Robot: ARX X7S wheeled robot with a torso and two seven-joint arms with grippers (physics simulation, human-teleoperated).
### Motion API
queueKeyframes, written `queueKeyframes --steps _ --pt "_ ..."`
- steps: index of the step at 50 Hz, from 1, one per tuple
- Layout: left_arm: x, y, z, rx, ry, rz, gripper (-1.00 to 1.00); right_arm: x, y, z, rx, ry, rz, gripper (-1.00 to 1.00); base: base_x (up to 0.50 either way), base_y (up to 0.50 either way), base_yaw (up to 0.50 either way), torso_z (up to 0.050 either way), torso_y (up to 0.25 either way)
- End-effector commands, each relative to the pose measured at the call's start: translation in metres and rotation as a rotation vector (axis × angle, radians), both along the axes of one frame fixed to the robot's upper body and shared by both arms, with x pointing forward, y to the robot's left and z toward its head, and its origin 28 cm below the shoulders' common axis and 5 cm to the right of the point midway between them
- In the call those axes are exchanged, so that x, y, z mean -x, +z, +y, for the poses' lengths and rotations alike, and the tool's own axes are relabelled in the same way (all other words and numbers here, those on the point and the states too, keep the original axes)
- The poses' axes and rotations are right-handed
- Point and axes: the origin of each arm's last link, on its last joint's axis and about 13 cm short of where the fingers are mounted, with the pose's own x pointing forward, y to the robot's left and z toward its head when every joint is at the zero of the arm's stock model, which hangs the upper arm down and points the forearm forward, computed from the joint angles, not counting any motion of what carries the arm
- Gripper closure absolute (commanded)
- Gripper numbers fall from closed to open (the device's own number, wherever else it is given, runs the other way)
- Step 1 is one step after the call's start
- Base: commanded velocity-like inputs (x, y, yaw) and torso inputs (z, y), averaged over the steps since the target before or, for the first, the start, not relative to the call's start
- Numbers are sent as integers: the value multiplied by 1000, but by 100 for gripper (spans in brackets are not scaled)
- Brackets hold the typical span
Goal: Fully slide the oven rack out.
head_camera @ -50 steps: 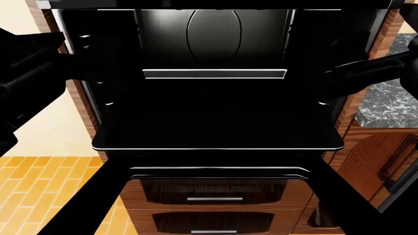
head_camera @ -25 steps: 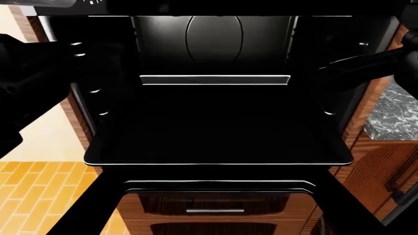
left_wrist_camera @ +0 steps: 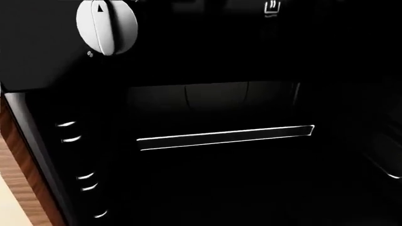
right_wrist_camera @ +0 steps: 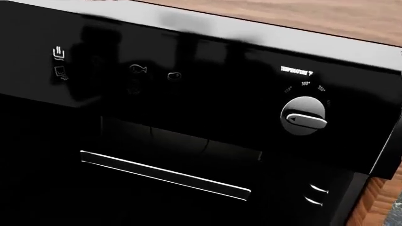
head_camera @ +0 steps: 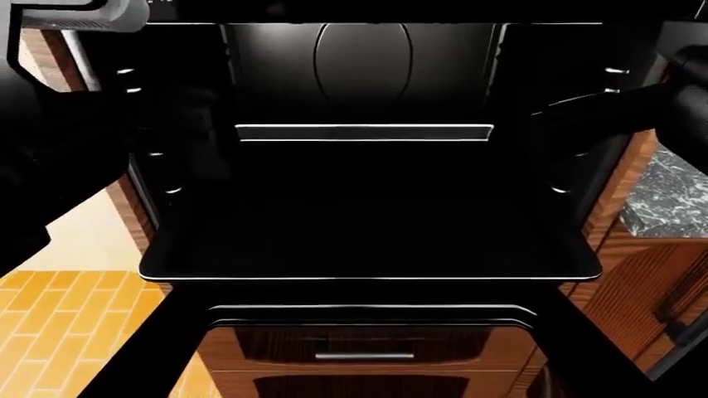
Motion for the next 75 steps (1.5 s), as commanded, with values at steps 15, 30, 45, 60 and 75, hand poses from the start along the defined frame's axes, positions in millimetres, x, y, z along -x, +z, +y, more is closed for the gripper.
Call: queueKeyframes --steps 15,30,45,60,75 --pt "-4 4 -3 35 -29 46 -100 -6 2 2 -16 17 44 -100 0 0 0 2 -250" --pt "-6 2 -4 48 -37 50 -100 -10 -2 3 -20 21 52 -100 0 0 0 3 -250" --pt "-13 2 -9 60 -45 54 -100 -12 -1 4 -30 29 56 -100 0 0 0 2 -156" --pt "-40 -2 -23 74 -72 133 -100 -38 -3 10 -42 41 131 -100 0 0 0 0 0" --pt "-71 -8 -26 72 -60 181 -100 -69 -11 13 -76 27 248 -100 0 0 0 0 0"
